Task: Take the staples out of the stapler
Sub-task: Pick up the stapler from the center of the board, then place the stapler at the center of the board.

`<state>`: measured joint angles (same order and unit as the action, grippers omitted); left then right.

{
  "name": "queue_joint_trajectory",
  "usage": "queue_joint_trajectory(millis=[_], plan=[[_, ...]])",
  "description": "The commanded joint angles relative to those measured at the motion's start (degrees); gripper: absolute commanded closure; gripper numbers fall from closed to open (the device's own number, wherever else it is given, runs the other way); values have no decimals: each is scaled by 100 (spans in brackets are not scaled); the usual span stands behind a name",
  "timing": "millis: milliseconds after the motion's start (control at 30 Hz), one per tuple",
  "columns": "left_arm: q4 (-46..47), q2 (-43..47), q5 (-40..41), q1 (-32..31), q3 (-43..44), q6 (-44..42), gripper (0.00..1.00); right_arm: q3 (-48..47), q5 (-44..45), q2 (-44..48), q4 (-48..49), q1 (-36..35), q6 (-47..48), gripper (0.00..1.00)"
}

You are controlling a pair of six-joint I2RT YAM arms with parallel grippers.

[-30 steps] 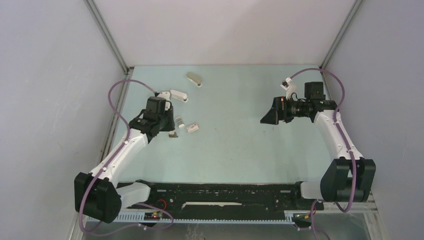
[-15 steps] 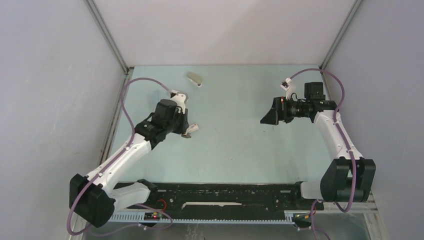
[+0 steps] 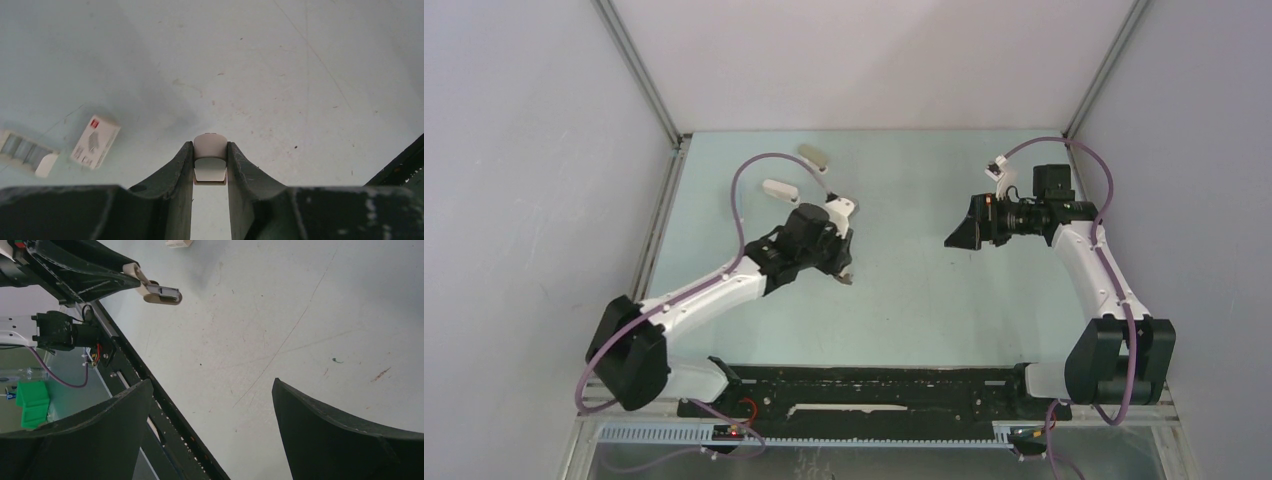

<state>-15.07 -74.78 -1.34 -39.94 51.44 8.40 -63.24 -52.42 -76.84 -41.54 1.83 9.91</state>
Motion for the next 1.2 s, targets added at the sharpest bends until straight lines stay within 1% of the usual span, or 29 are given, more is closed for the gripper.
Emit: queue_joint_trajectory(millis=[0,367,667,900,1167], plan=[[776,-351,-254,-267,611,-434,100,47,-109,232,145,60,-69,0],[1683,-1213,-418,-604,757,-957,100,91,-122,248,176,118,-77,0],[2462,-1576,-597,-673,575,-1276,100,102,-111,231,182,149,-71,0],[2739,-1630,-591,-754,240,-1672,100,110,-105,208,191,165,-62,0],[2734,-1723,-566,-790,91,-1775,100,119,-110,203,188,169,-66,0]])
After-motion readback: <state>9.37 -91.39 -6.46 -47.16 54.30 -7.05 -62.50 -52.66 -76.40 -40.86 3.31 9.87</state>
